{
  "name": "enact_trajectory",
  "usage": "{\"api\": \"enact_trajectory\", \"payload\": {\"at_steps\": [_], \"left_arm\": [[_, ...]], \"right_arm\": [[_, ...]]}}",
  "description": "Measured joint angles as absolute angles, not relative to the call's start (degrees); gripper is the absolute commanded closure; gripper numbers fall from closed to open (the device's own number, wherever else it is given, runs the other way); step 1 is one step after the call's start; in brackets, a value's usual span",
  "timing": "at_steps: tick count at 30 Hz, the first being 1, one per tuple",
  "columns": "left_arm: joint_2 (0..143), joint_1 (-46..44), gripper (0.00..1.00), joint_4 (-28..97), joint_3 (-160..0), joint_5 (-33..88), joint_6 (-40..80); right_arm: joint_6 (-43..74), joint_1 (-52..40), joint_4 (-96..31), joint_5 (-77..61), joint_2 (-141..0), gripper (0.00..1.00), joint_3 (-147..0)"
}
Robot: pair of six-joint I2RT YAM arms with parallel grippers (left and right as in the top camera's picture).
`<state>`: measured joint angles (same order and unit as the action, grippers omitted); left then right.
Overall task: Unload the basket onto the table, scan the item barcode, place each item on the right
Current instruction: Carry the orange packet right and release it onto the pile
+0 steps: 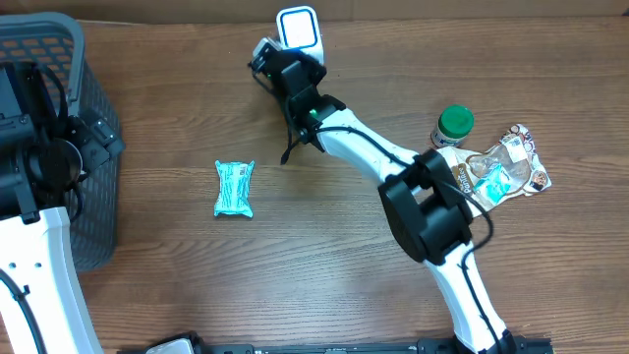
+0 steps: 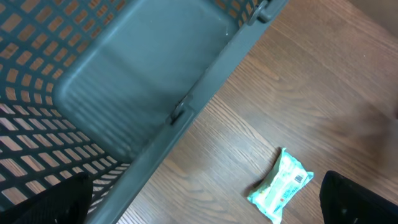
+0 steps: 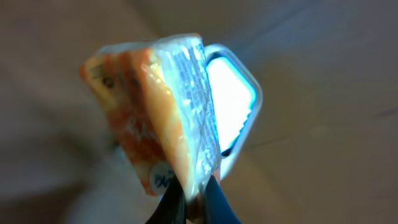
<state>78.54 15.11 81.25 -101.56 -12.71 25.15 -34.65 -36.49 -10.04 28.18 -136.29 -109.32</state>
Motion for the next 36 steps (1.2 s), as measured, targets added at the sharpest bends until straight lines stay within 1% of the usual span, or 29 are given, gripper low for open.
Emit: {"api": "enact_trajectory", "payload": {"at_steps": [7,10,14,19,24,30,33,36], "left_arm": [[78.5,15.1,0.0,81.3,-101.6,-12.7,25.1],[78.5,15.1,0.01,81.3,-101.6,-12.7,25.1],[78.5,15.1,0.0,81.2,-101.6,-12.7,25.1],[78.5,15.1,0.0,81.2,-101.6,-12.7,25.1],[78.5,15.1,0.0,81.2,-101.6,-12.7,25.1],[78.5,15.1,0.01,81.3,-101.6,-12.7,25.1],[78.5,15.1,0.0,81.2,-101.6,-12.7,25.1],[78.5,15.1,0.01,81.3,-101.6,-12.7,25.1]], "right_arm": [[-12.5,-37.2,-36.4,9.1,-118.6,0.96,-109.2],[-4.4,-35.8,-50.7,4.6,-110.5,0.96,-109.7],[3.5,-31.8,-65.7,1.7,-104.1,0.96,-110.0],[13.4,-22.5,-78.0,0.2,-104.2,0.96,-109.6],[20.9,-9.8,-82.3,0.3,-104.6,0.96,-106.5],[25.3,3.4,-79.6,1.0,-104.6,0.96,-98.9],[25.9,6.9,-78.4,1.0,-104.6,0.96,-95.0],[26.4,8.4,-77.7,0.8,-104.6,0.96,-92.1]]}}
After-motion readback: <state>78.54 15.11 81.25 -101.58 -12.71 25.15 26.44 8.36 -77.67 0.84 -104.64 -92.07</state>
